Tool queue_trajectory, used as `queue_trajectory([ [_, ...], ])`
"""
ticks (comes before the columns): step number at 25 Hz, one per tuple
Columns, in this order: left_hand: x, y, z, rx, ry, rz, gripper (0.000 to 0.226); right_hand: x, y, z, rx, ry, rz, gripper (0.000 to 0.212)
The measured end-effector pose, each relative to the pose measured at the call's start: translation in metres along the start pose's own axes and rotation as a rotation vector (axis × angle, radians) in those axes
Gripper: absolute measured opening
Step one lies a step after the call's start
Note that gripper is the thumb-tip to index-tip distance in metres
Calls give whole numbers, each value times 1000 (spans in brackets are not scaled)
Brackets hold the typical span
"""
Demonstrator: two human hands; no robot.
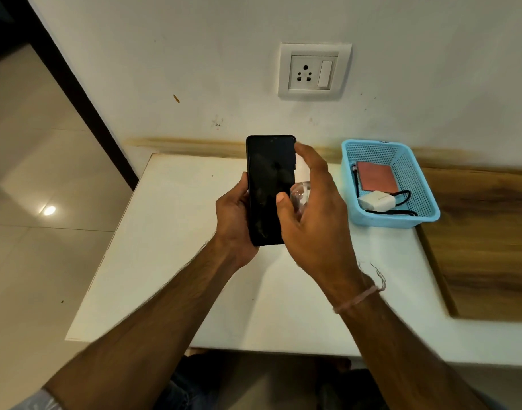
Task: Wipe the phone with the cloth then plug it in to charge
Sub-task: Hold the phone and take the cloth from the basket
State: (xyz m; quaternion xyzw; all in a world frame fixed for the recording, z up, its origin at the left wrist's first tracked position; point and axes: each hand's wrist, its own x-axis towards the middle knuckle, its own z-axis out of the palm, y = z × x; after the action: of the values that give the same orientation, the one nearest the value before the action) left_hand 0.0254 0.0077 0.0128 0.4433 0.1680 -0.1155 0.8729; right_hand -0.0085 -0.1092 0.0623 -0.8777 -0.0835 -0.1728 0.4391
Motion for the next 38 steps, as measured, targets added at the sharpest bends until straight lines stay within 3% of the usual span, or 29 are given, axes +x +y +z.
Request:
queue_trajectory([
  [4, 5, -3, -3, -14, 22, 29, 56, -17, 6, 13, -27, -17, -55, 62],
  [12, 8, -6, -3, 15, -12, 29, 57, -14, 16, 11, -12, 111, -108, 72],
  [26, 13, -8, -8, -21, -44, 44, 56, -11, 20, 10, -63, 195, -100, 57],
  [32, 12, -6, -11, -62, -116, 36, 59, -45, 26, 9, -73, 101, -90, 65],
  [38, 14, -4, -9, -120, -168, 33, 64, -65, 33, 12, -119, 40, -40, 61],
])
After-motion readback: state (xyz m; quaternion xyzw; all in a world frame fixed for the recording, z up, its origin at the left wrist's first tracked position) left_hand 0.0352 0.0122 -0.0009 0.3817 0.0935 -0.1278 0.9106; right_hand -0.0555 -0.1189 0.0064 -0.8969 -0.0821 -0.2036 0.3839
